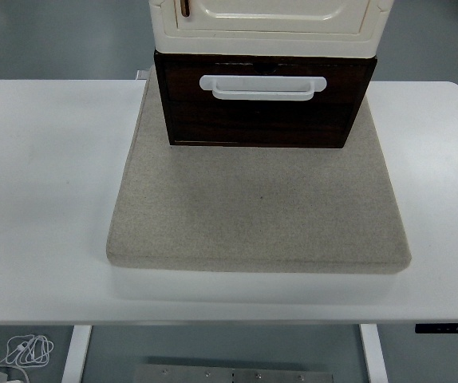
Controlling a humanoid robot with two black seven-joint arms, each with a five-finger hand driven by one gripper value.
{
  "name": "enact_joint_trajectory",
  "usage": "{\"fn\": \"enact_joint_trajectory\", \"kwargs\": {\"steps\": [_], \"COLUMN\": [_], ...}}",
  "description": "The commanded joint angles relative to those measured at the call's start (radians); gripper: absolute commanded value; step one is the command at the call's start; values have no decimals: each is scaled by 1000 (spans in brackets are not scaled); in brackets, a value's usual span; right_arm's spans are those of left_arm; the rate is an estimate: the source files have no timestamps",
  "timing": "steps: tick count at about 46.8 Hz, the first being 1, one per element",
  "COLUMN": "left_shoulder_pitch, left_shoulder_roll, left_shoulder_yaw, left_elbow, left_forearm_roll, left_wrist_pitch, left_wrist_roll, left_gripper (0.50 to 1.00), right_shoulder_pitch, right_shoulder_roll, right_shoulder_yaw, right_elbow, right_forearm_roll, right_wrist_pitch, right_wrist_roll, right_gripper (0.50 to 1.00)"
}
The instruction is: Open the drawer under the combination cabinet
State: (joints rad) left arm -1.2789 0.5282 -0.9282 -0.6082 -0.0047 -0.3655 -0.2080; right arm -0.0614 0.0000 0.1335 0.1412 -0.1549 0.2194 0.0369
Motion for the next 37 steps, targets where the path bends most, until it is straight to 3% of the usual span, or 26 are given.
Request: {"fn": "enact_joint_trajectory", "kwargs": {"steps": [1, 7, 14, 26, 37], "left_shoulder_pitch": [-46, -135, -180, -198, -306], "left_shoulder_roll": [15, 38, 35, 38, 36], "left_shoulder_yaw": [29, 58, 74, 106, 222], "left_elbow": [-18, -21, -56, -333, -492], "left_forearm_roll": [51, 224, 367, 546, 704], "left_wrist_pitch": [2, 2, -6, 0, -4], "left_wrist_roll": [-2, -4, -2, 6, 12], "left_gripper": [1000, 1000, 1000, 1000, 1000], "right_shoulder_pitch": [-2, -2, 0, -2, 0], "right_shoulder_roll": [0, 0, 0, 0, 0], "right_shoulder_yaw": [0, 0, 0, 0, 0], "right_elbow": [0, 0, 0, 0, 0], "right_forearm_roll": [0, 0, 0, 0, 0], "right_wrist_pitch": [0, 0, 0, 0, 0], "right_wrist_roll": [0, 0, 0, 0, 0], "right_gripper": [926, 926, 926, 926, 926]}}
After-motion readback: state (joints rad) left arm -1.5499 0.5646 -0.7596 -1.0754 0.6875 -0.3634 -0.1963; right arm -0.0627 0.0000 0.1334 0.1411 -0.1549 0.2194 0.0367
